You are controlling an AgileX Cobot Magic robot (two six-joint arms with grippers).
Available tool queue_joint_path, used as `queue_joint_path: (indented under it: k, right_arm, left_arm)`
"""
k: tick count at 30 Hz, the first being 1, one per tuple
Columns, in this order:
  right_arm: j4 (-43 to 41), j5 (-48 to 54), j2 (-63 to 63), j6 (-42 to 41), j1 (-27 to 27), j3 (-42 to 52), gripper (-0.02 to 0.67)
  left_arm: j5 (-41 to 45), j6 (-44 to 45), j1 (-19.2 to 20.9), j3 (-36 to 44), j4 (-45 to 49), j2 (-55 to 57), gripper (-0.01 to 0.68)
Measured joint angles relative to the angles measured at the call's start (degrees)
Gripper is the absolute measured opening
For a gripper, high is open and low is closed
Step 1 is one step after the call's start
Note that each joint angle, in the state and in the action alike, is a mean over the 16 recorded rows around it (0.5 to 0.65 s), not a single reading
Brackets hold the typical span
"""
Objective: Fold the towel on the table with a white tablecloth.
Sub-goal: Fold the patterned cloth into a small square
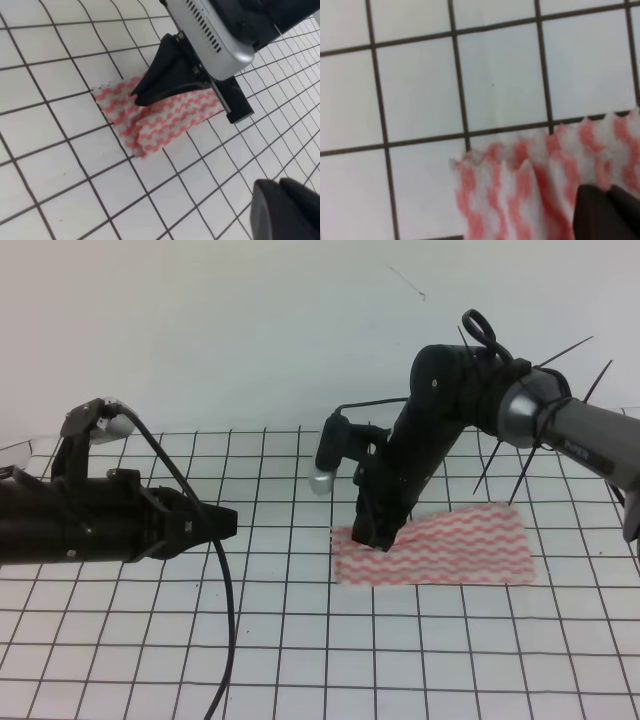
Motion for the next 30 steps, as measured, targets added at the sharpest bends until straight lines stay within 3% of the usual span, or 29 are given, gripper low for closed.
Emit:
queue_joint_path:
  k: [5,20,30]
  right_arm:
    - [0.0,-0.6,0.0,0.0,0.0,-0.8,0.007]
    - [1.1,-0.8,1.2,0.2,0.0,-2.6,0.001]
    - [0.0,-1.6,1.3,1.3,0.0,-2.8,0.07]
  left_arm:
    - [0.0,0.0,0.0,0.0,0.0,0.0,-0.001]
    - [0.0,0.0,0.0,0.0,0.0,-0.1,-0.001]
    - [0.0,0.0,0.0,0.0,0.0,-0.1,-0.001]
